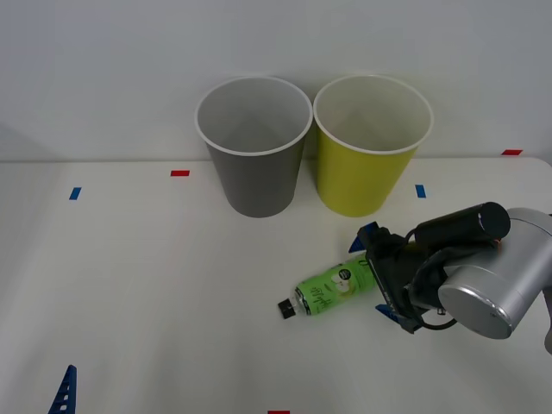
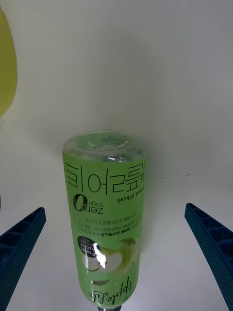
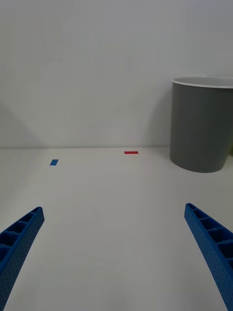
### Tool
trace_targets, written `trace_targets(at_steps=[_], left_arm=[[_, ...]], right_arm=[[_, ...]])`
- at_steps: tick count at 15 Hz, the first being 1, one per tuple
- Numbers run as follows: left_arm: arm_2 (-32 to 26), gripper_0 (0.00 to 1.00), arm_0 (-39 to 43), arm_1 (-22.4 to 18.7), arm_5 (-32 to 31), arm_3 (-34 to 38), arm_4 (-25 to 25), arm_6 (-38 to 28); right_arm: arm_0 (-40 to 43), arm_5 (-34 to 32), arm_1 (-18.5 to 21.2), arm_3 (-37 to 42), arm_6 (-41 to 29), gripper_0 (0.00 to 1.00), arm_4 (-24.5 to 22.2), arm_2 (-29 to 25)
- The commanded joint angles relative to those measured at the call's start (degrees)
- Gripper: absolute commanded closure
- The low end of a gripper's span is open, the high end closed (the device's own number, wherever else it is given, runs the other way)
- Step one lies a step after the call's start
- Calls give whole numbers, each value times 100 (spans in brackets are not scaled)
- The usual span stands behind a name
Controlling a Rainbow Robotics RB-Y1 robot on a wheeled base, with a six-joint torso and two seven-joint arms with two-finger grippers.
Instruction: Put cans in the gray bin and PET bottles in the light green bin.
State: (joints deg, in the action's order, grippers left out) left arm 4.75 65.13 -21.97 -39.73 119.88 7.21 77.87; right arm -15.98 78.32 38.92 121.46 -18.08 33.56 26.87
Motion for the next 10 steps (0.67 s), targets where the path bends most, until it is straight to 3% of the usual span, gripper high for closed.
trace_targets(at_steps=[1, 4, 10], left_arm=[[0, 0, 0, 0, 0, 0, 0, 0], [0, 0, 0, 0, 0, 0, 0, 0], [0, 0, 0, 0, 0, 0, 0, 0]], right_arm=[[-433, -1, 10, -430, -55, 0, 309, 284], [-811, -1, 10, -940, -46, 0, 599, 407], [-1197, -45, -78, -1520, 24, 0, 740, 776]])
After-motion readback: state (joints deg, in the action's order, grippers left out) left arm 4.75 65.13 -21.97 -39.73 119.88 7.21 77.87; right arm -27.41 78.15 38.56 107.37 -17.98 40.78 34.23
